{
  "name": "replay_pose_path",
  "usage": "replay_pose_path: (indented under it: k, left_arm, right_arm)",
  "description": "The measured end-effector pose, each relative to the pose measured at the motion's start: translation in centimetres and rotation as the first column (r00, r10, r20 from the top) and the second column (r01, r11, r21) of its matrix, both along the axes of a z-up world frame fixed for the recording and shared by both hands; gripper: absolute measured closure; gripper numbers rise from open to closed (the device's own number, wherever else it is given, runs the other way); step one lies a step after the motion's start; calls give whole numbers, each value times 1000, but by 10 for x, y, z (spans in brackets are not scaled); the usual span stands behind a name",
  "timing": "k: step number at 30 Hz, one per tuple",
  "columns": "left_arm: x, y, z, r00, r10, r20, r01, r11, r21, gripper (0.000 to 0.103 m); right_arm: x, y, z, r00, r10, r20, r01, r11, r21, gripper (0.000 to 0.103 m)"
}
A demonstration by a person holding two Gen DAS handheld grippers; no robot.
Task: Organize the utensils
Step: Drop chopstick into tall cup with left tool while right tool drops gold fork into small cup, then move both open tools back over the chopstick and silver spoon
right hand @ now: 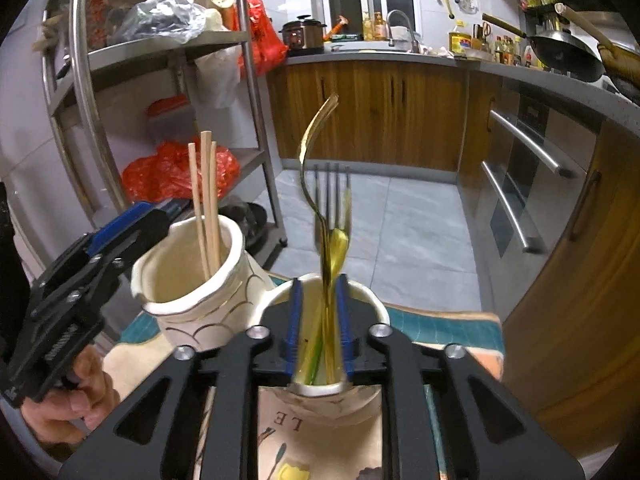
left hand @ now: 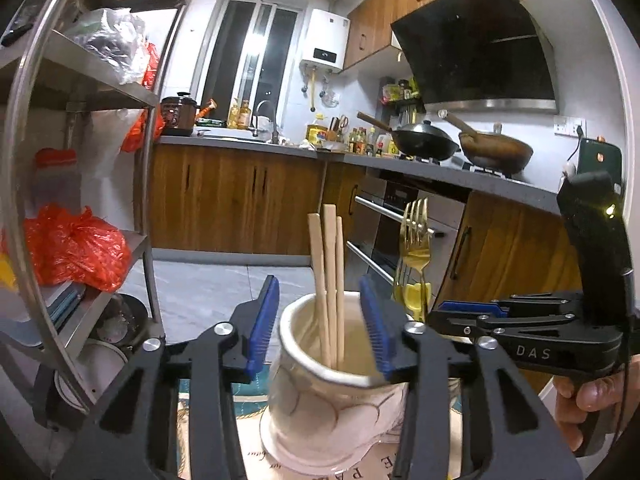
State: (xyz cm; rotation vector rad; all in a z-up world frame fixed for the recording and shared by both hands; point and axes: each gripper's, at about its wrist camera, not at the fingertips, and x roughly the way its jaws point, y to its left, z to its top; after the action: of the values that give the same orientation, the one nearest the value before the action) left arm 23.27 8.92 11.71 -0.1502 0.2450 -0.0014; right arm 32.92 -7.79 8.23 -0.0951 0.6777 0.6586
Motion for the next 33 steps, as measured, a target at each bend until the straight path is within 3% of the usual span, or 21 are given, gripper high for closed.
replay_pose_path:
  k: [2, 10, 15, 24, 33]
  left_arm:
    - [-9, 2, 1, 1000, 12, -1, -12, 1000, 3, 45]
    - [-40, 6, -1, 998, 46, -31, -44, 998, 42, 24]
    - [-58, 7, -8, 996, 53, -67, -50, 997, 58, 24]
    - [-65, -4, -47, 971, 39, -236, -22, 997, 71, 24]
    - [-71, -24, -85, 933, 44, -356, -3, 993, 116, 24]
  right_arm:
    - [-4, -1, 0, 1000, 9, 3, -9, 1000, 2, 75]
    - [-30, -14, -2, 1000, 25, 9, -25, 1000, -5, 70]
    - [-44, -20, -11, 1000, 29, -7, -30, 998, -63, 70]
    - [-58, -42, -45, 995, -17, -102, 1, 988, -157, 70]
    - [-72, -73, -80, 977, -69, -204, 38, 988, -152, 70]
